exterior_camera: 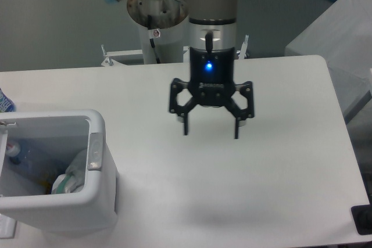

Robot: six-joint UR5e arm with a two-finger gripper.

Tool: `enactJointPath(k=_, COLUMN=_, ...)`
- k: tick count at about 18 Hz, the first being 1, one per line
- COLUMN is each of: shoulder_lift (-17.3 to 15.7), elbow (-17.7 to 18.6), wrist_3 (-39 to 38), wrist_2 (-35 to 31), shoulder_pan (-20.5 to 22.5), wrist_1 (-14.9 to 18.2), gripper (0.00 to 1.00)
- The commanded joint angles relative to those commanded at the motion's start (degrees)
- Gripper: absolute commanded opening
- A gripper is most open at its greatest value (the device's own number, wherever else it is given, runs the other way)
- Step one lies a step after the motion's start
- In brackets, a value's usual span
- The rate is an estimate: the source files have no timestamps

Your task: Place the trash in the trash can

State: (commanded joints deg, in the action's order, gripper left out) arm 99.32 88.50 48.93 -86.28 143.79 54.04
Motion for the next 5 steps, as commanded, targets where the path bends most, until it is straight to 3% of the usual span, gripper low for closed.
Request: enactJointPath(k=5, shoulder_lift=0.0, elbow=0.8, wrist_3=3.0, wrist_2=-5.2, shoulder_pan=0.3, wrist_1=0.1, gripper=1.0)
